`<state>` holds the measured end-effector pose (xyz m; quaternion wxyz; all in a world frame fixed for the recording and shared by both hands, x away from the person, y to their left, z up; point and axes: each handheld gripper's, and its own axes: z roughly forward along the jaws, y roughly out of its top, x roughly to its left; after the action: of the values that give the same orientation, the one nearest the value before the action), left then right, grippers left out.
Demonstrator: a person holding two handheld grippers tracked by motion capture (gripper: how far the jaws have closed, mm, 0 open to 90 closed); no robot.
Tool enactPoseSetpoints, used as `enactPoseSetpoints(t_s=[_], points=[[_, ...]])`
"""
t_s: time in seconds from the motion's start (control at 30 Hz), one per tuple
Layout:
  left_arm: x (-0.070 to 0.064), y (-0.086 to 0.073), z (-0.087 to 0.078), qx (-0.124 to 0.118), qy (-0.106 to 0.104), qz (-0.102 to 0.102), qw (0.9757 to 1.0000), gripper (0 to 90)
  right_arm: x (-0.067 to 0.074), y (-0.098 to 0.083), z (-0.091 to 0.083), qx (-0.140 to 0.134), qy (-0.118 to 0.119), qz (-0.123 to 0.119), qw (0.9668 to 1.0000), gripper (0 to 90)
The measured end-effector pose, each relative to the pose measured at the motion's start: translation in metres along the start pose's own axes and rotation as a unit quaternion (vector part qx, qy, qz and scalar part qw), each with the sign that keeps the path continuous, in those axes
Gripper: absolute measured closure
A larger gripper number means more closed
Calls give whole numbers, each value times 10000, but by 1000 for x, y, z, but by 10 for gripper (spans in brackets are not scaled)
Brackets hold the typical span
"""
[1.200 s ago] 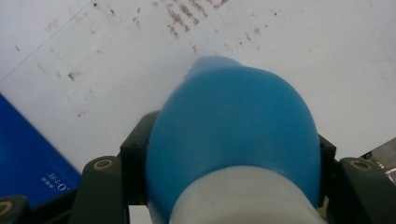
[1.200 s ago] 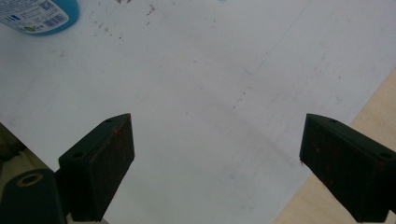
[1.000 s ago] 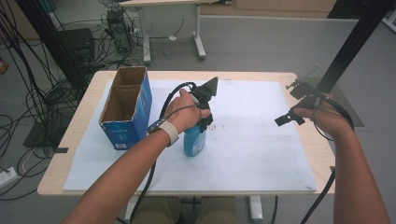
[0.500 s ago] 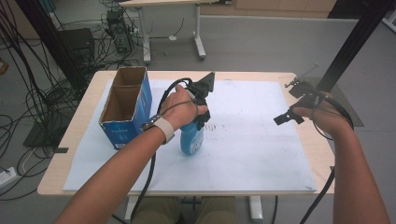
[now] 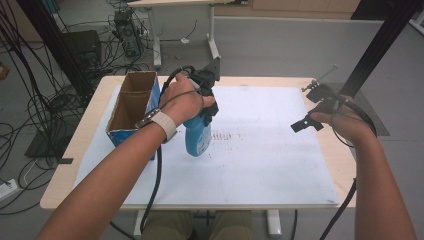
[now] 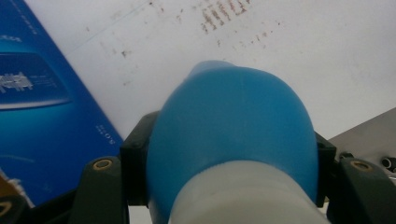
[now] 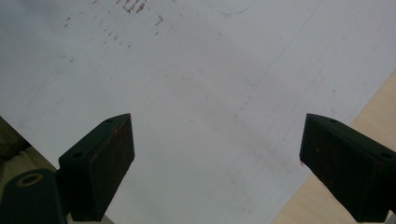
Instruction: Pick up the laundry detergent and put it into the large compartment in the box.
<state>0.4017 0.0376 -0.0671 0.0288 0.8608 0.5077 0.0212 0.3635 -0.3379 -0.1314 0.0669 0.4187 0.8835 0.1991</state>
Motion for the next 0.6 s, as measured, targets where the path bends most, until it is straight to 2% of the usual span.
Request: enactPoseSetpoints(t_s=[0.03, 0.23, 0.3, 0.37, 0.5, 0.53, 0.6], points=[[1, 0, -6, 32, 12, -26, 10000, 383, 1, 1, -1, -7, -5, -23, 10000, 100], [3, -1, -16, -1, 20, -144, 9999, 383, 3, 4, -3, -29, -7, -49, 10000, 100], [6, -3, -24, -44, 8, -242, 9997, 383, 4, 4, -4, -36, -12, -61, 10000, 100], [7, -2, -27, -24, 10, -235, 9997, 383, 4, 4, -5, -40, -15, -64, 10000, 100], [11, -6, -39, -103, 1, -405, 9991, 383, 4, 4, -5, -37, -31, -57, 10000, 100], [15, -7, -44, -145, -5, -546, 9984, 383, 4, 5, -5, -37, -28, -60, 10000, 100], [16, -7, -47, -125, -5, -572, 9983, 383, 4, 5, -5, -32, -33, -63, 10000, 100]])
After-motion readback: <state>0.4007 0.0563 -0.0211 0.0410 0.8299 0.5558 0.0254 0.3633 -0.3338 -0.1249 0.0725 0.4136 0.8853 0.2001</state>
